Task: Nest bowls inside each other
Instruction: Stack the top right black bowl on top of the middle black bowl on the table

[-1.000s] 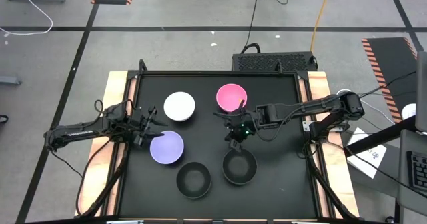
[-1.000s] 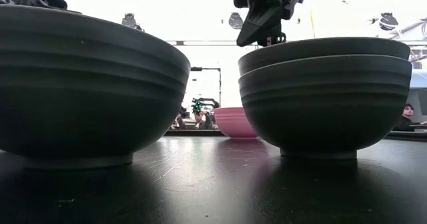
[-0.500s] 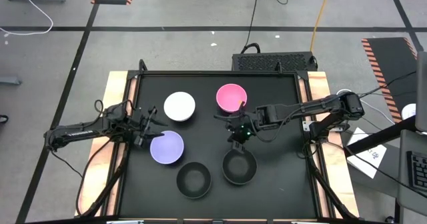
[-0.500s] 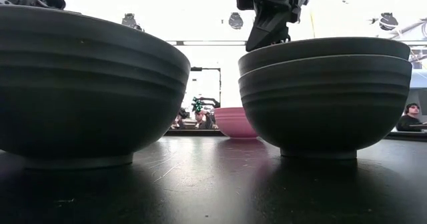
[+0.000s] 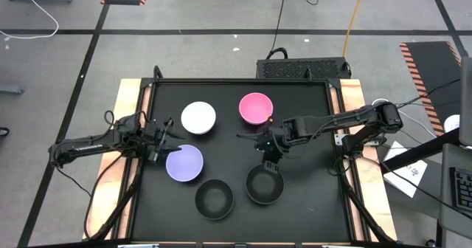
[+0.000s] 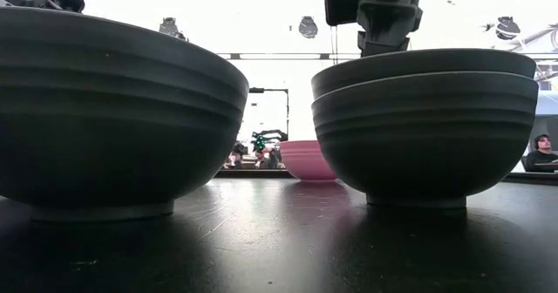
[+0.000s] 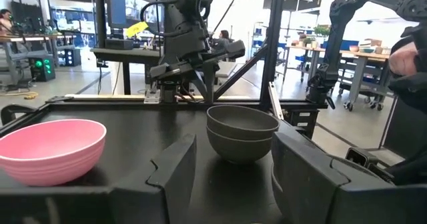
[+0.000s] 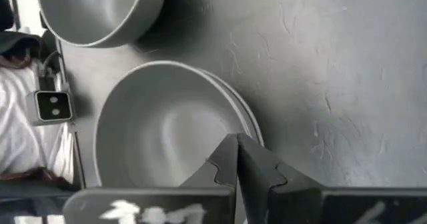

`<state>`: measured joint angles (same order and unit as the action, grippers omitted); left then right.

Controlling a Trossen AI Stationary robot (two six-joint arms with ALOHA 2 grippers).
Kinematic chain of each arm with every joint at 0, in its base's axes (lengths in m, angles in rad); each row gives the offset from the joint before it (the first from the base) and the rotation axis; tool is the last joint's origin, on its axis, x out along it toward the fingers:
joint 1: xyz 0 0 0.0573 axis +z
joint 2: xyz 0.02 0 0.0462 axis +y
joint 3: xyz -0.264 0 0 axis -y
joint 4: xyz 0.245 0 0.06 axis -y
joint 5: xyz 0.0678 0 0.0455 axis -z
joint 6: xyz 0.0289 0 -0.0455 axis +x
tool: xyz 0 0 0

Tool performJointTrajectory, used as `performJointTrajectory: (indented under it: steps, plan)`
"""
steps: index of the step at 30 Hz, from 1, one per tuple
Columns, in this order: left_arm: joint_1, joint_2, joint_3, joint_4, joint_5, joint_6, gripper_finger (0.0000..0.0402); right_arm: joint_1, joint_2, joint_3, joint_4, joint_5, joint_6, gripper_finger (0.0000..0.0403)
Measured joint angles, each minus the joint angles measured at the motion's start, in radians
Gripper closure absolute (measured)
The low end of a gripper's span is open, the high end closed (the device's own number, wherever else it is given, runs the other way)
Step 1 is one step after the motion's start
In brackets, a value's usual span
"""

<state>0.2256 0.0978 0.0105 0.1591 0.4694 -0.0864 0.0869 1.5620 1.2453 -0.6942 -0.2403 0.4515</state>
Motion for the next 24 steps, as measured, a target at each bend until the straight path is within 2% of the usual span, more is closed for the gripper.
performJointTrajectory:
  steps: [3, 10, 24]
  plan:
    - [0.0, 0.0, 0.0, -0.001, 0.0, 0.002, 0.0201, 0.0, 0.0, 0.0, -0.014, 0.031, -0.007, 0.0403]
    - [0.0, 0.0, 0.0, -0.01, -0.001, 0.0, 0.0201, 0.003, 0.008, 0.0, -0.082, 0.031, -0.016, 0.0403]
    - [0.0, 0.0, 0.0, -0.015, -0.001, 0.0, 0.0201, 0.076, 0.008, 0.0, -0.089, 0.03, 0.035, 0.0403]
